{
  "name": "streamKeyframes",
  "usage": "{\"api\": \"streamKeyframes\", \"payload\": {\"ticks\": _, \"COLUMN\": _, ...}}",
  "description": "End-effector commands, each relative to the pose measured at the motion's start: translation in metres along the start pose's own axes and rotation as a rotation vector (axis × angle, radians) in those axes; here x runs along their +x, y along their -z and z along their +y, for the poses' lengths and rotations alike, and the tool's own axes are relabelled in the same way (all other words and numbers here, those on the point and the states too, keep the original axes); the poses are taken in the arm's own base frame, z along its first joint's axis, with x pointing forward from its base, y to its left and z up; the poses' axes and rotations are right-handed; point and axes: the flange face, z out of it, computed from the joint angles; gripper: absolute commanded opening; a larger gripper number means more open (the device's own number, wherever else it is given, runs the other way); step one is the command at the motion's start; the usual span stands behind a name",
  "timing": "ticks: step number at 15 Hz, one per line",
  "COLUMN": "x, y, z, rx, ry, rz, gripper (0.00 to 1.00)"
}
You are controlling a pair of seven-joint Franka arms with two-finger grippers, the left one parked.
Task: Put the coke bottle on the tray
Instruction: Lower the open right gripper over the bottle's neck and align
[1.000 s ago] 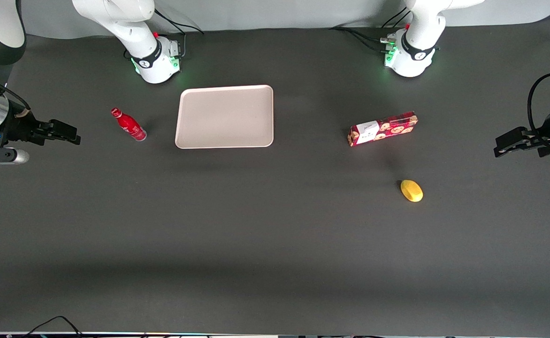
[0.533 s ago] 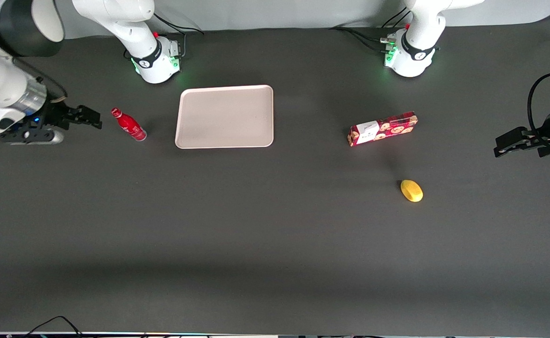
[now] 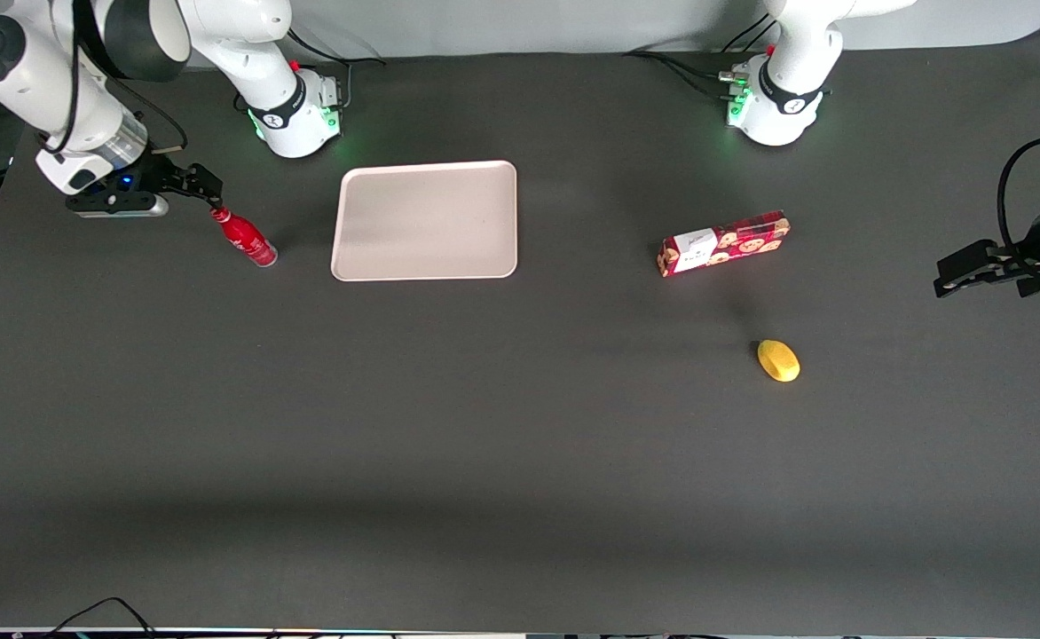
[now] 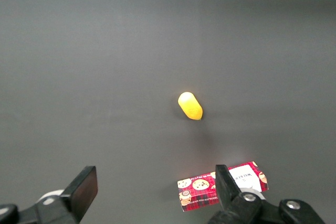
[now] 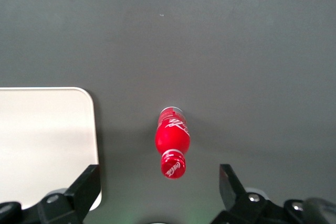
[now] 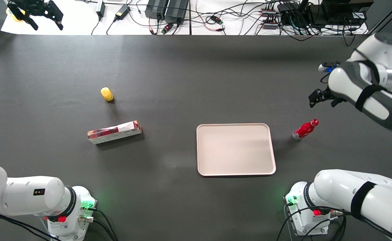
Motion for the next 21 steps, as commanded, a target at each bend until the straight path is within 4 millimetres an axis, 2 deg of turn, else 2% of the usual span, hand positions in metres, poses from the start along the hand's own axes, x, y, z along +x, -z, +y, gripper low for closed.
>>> {"api": "streamKeyframes", "payload": {"ticks": 1, "x": -0.021, "y": -0.037, "z": 0.003, "rx": 0.008, "ry": 0.004, "rz": 0.050, "gripper": 1.00}}
{"api": "streamKeyframes", "payload": {"ticks": 7, "x": -0.036, "y": -0.066, "z": 0.013, "rx": 0.015, "ry": 0.006, "rz": 0.009, "gripper": 1.00}}
{"api": "streamKeyframes", "payload": {"ticks": 10, "x": -0.039, "y": -0.071, "z": 0.029, "rx": 0.019, "ry": -0.017, "rz": -0.004, "gripper": 1.00}}
{"api": "streamKeyframes", "payload": {"ticks": 17, "x": -0.040, "y": -0.088, "z": 0.030, "rx": 0.080, "ry": -0.087, "rz": -0.017, "gripper": 1.00}}
{"api": "streamKeyframes", "payload": {"ticks": 21, "x": -0.034, "y": -0.100, "z": 0.031, "rx": 0.077, "ry": -0.091, "rz": -0.006, "gripper": 1.00}}
